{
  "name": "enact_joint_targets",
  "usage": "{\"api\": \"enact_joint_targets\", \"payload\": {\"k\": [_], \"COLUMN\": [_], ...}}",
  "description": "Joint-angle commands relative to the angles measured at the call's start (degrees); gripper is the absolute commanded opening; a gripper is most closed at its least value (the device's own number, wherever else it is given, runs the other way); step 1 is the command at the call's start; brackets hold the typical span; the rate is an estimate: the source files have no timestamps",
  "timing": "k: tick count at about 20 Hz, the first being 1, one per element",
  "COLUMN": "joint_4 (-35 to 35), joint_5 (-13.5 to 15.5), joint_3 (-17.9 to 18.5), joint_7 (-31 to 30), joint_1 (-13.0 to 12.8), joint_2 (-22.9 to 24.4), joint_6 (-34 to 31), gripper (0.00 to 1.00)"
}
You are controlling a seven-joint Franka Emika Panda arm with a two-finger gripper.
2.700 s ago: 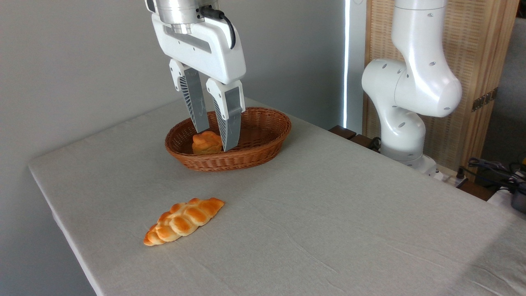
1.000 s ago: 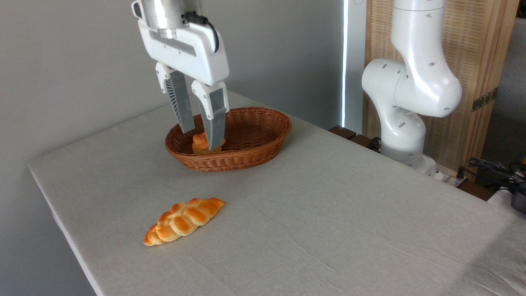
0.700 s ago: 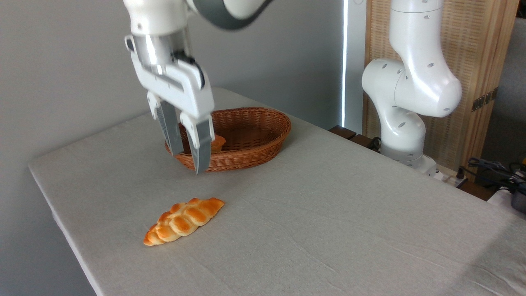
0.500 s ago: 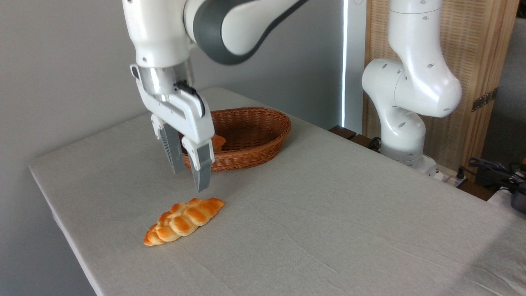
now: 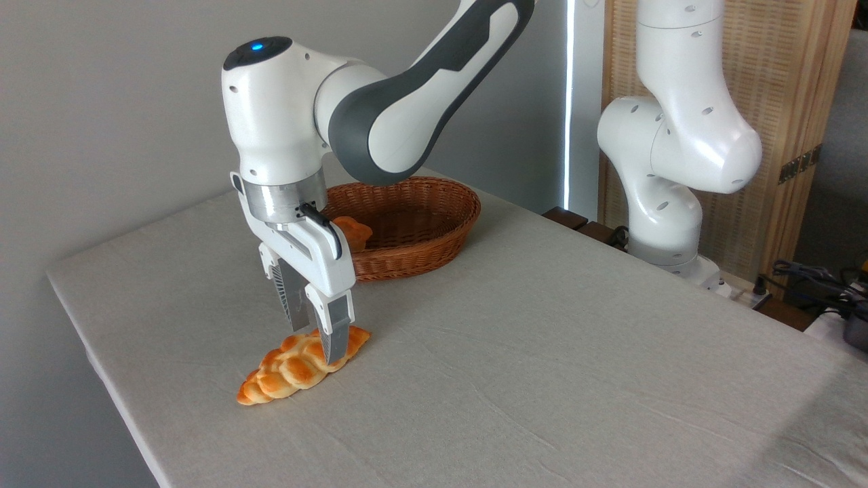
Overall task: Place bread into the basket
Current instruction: 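Close the gripper on the middle of the braided bread roll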
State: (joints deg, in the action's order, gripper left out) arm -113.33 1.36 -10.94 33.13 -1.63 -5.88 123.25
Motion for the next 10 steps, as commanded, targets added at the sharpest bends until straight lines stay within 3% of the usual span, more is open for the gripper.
{"api": "enact_joint_targets", "payload": {"k": [1, 2, 3, 6, 9, 10], "joint_4": [-0.7, -0.7, -0.7, -0.7, -0.7, -0.7], "joint_5": [-0.9, -0.9, -0.9, -0.7, -0.4, -0.2], "joint_3": [0.0, 0.0, 0.0, 0.0, 0.0, 0.0], "joint_7": [-0.9, -0.9, -0.9, -0.1, -0.1, -0.1], "joint_1": [0.0, 0.0, 0.0, 0.1, 0.1, 0.1], "joint_2": [-0.2, -0.4, -0.5, -1.2, -1.9, -1.9], "joint_6": [1.5, 2.0, 2.3, 3.7, 4.3, 4.3], "gripper": [1.0, 0.95, 0.83, 0.61, 0.22, 0.14]}}
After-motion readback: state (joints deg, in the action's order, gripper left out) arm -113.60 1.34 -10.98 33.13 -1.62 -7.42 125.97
